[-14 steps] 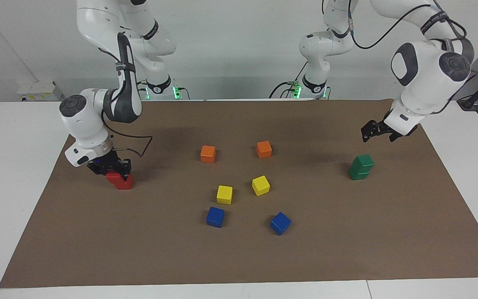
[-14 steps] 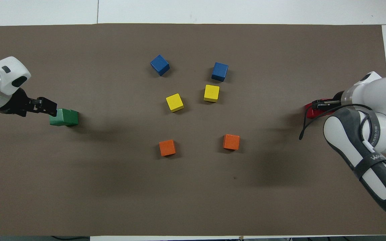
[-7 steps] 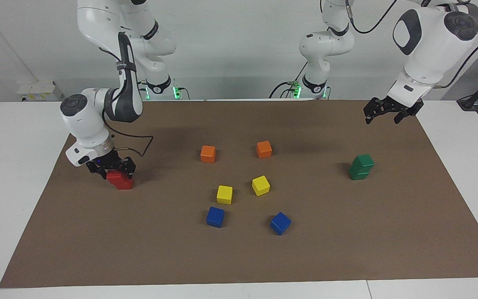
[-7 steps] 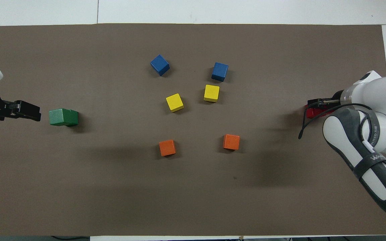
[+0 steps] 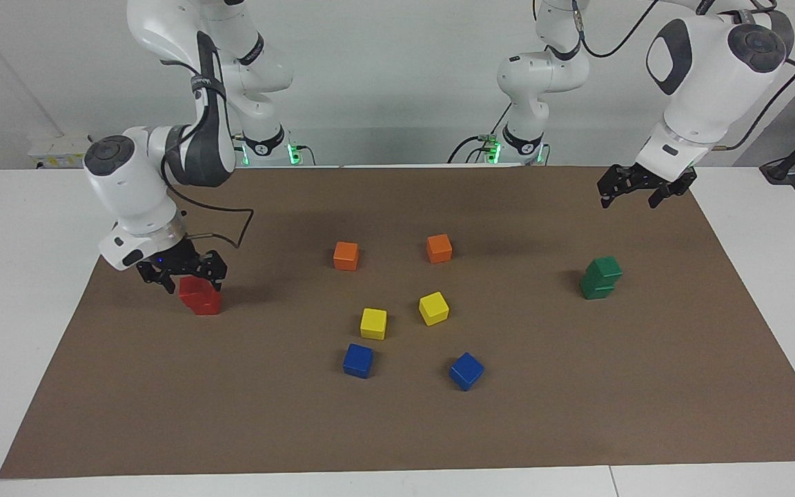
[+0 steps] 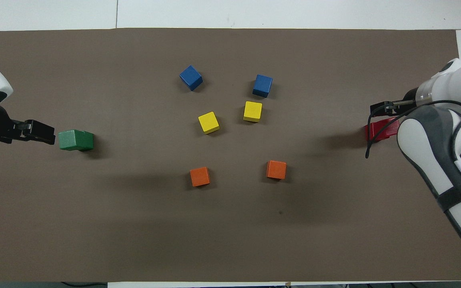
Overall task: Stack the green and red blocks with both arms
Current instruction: 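Open the right gripper on the red stack while the left gripper withdraws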
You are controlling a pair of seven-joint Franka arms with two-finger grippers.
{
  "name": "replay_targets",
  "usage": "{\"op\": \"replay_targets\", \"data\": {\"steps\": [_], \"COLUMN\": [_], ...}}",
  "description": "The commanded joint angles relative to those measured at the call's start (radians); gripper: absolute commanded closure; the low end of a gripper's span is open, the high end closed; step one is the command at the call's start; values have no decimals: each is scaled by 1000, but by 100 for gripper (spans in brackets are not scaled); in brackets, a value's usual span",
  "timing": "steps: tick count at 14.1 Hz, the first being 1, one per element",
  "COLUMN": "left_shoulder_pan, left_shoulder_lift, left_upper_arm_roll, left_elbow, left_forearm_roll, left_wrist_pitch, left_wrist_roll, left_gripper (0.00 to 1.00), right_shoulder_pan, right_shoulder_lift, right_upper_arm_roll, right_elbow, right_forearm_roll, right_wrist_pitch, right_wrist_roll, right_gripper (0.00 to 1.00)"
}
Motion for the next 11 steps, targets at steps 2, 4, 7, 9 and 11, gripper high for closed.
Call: {"op": "replay_targets", "data": {"steps": [2, 4, 7, 9, 11], "left_shoulder_pan": [-17, -28, -60, -61, -68], "left_shoulder_lift": [1, 12, 21, 15, 14], "left_upper_arm_roll": [18, 10, 16, 15, 18], "left_elbow": [14, 40, 83, 83, 80], "left_forearm_roll": [-14, -14, -12, -12, -12], "left_wrist_pitch": [-5, -25, -65, -74, -75], "left_wrist_roll": [-13, -22, -48, -48, -48], "left_gripper": [0, 0, 0, 0, 0], "right_shoulder_pan": [22, 22, 22, 22, 22], "right_shoulder_lift": [-36, -62, -96, -100, -117], "right_upper_arm_roll": [4, 7, 7, 7, 9], "right_elbow": [110, 116, 145, 203, 239], "right_forearm_roll": [-6, -6, -6, -6, -6], "right_wrist_pitch": [-158, -166, -225, -337, -413], "right_wrist_roll": [14, 10, 10, 11, 13], "right_gripper": [0, 0, 0, 0, 0]}}
